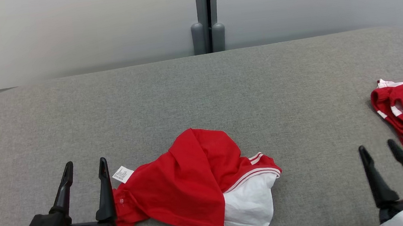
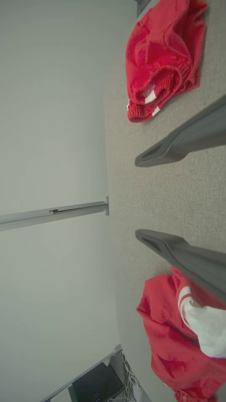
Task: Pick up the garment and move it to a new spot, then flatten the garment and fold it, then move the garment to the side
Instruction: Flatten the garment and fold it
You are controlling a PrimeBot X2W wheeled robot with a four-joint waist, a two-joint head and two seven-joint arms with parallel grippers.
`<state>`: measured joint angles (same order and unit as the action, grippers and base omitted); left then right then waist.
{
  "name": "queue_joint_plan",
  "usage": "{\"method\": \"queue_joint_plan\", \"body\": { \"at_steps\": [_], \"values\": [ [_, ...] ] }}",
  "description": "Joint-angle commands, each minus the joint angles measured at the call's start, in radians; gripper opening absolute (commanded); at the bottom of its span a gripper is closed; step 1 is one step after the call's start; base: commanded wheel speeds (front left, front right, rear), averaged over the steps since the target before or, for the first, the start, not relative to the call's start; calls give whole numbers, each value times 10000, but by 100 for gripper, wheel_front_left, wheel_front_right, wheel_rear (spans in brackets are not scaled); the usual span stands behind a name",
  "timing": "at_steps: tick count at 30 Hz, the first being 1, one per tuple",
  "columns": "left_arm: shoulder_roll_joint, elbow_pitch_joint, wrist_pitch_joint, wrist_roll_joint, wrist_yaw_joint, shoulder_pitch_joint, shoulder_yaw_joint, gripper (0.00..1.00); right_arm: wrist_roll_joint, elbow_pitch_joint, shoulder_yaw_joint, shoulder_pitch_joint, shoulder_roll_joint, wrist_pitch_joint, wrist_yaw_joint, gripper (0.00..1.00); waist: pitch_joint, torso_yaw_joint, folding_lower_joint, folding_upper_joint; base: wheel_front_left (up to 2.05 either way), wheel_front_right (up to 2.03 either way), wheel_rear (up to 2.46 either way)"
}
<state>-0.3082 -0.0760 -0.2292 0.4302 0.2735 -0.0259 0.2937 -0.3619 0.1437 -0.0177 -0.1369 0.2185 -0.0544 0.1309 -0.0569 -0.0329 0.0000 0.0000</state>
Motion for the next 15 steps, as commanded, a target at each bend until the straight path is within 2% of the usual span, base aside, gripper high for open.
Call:
{"method": "queue_joint_plan", "body": {
  "at_steps": [1, 8, 14, 15],
  "values": [
    [-35, 4, 9, -7, -49, 241, 21, 100, -55, -112, -254, -95, 109, -119, -3, 100, -88, 117, 0, 0, 0, 0, 0],
    [107, 61, 64, -273, -217, 873, 441, 100, -776, -1391, -2935, 284, 92, -359, -4, 100, -603, 715, 0, 0, 0, 0, 0],
    [237, 194, 42, -499, -273, 1371, 782, 100, -1553, -2919, -4403, 1327, 56, -18, -4, 100, -1011, 1208, 0, 0, 0, 0, 0],
    [270, 204, 30, -487, -275, 1411, 796, 100, -1649, -3022, -4529, 1449, 104, 32, -4, 49, -1050, 1241, 0, 0, 0, 0, 0]
  ]
}}
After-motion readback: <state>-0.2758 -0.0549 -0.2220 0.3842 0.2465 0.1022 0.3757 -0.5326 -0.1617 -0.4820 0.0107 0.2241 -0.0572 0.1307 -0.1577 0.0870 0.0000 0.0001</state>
